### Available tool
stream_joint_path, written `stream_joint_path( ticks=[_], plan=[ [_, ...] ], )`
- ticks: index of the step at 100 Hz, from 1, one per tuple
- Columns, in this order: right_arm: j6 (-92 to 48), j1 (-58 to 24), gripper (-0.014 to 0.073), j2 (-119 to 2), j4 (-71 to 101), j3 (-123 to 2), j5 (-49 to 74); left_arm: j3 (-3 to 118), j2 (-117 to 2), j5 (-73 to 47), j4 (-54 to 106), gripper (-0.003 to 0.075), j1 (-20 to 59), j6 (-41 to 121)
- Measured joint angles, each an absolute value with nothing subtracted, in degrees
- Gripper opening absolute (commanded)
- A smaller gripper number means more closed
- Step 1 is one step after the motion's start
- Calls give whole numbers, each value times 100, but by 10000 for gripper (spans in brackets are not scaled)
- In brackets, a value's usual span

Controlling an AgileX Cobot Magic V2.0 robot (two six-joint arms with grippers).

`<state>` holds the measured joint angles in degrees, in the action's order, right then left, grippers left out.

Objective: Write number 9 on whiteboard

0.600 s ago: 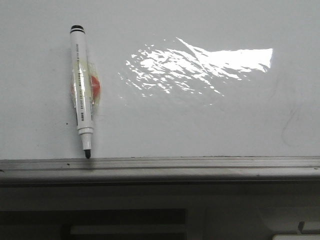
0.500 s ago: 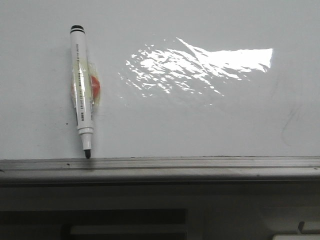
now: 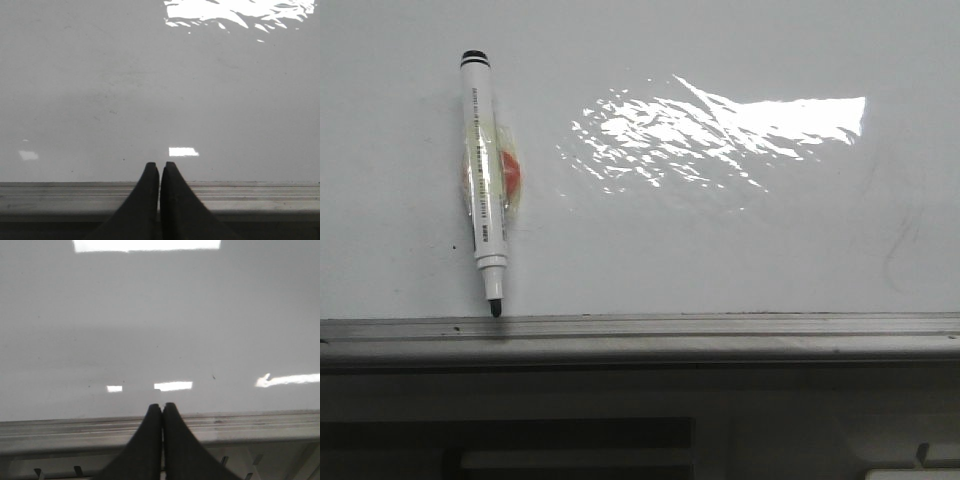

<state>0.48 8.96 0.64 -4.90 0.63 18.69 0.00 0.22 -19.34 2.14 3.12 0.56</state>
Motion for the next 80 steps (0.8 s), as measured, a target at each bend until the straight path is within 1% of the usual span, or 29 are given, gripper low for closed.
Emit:
stream_joint_path(
  ticks=[51, 80],
  plan=[
    [82, 896, -67, 64, -581, 63, 1869, -6, 22, -1841, 214, -20, 312, 56],
    [82, 896, -67, 64, -820, 63, 1460, -6, 22, -1679, 218, -20, 312, 56]
  ],
)
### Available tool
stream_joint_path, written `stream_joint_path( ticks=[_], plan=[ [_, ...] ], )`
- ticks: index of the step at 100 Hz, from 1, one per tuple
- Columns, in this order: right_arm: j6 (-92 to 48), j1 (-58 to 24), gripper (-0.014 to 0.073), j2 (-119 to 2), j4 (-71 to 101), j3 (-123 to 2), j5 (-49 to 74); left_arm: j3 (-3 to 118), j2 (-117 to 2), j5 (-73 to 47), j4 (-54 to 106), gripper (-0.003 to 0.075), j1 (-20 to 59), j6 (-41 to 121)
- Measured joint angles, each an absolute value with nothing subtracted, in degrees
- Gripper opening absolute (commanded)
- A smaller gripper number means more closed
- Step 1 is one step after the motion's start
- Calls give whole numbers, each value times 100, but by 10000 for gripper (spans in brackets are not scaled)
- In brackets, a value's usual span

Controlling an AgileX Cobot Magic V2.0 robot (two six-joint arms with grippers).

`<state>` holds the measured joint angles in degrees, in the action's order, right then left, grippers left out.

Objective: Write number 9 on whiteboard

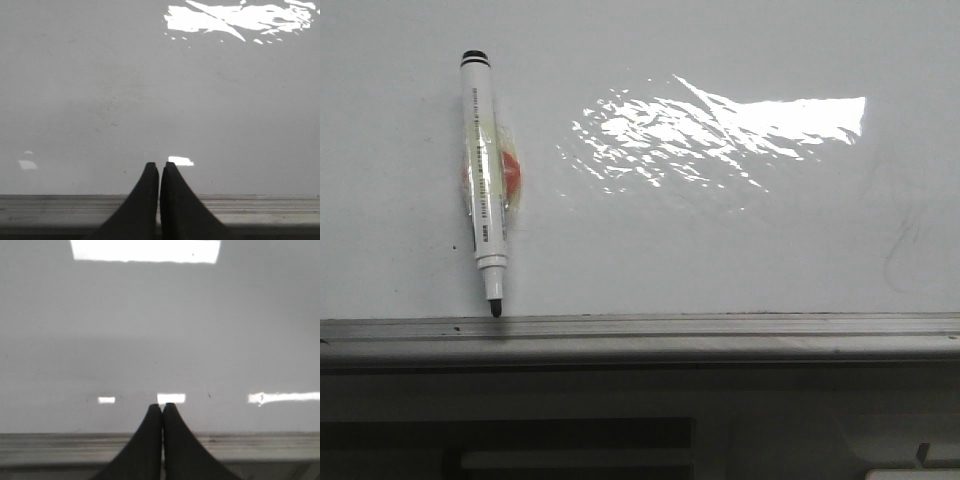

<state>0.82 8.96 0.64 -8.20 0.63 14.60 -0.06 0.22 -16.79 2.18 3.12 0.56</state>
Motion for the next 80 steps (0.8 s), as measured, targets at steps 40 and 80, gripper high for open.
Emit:
stream_joint_path(
  ticks=[40, 80],
  plan=[
    [82, 896, -67, 64, -767, 63, 248, -6, 22, -869, 256, -20, 312, 56],
    [550, 840, -67, 64, -757, -116, 647, 43, 22, -326, 269, -21, 312, 56]
  ],
)
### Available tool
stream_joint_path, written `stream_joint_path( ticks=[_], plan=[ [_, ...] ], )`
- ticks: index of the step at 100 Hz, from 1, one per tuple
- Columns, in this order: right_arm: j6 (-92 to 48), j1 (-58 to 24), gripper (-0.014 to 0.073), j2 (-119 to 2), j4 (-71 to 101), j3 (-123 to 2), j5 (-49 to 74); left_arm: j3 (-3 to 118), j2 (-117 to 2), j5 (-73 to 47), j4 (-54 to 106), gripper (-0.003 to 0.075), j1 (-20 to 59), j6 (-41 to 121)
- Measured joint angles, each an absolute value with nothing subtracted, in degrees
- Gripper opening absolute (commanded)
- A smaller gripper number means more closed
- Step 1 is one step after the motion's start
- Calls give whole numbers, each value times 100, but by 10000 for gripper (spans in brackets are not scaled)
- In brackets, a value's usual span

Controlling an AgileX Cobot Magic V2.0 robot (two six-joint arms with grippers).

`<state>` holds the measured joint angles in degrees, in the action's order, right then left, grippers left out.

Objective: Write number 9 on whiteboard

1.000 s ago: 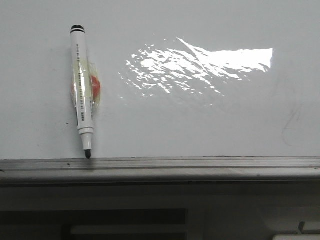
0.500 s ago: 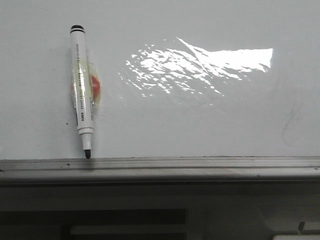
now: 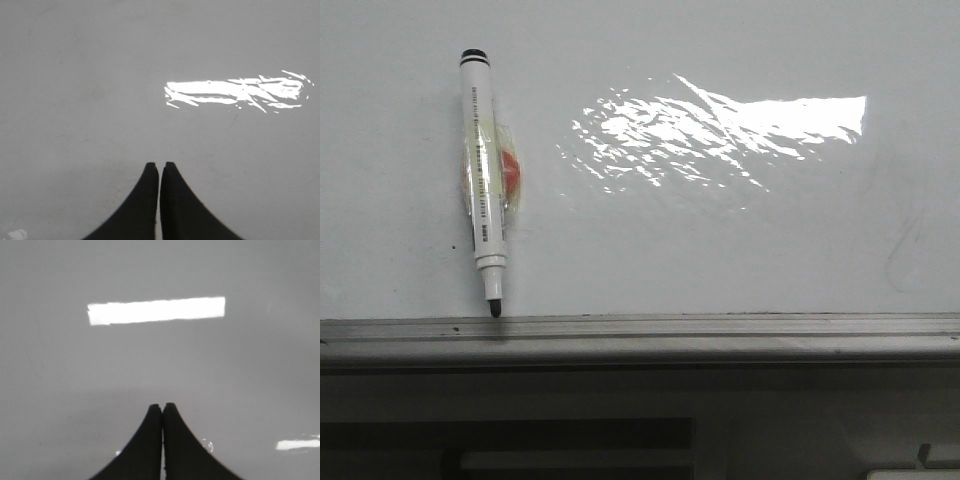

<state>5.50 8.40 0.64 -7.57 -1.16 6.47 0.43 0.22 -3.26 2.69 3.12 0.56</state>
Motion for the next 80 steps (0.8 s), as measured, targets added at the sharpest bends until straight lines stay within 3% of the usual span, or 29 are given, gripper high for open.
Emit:
stream_joint_path(
  ticks=[15, 42, 51, 68, 80],
  plan=[
    [585, 549, -61, -170, -479, -557, 1141, 511, -94, -1057, 269, -20, 312, 56],
    [590, 293, -61, -922, -283, -1273, 2184, 1057, -651, -1292, 269, -8, 312, 56],
    [590, 280, -61, -997, -271, -1310, 2148, 1079, -768, -1343, 269, 74, 312, 56],
    [590, 280, -61, -1006, -271, -1310, 2139, 1079, -926, -1355, 269, 394, 312, 56],
    [590, 280, -61, -1006, -271, -1310, 2139, 1079, -999, -1102, 472, 428, 312, 56]
  ],
)
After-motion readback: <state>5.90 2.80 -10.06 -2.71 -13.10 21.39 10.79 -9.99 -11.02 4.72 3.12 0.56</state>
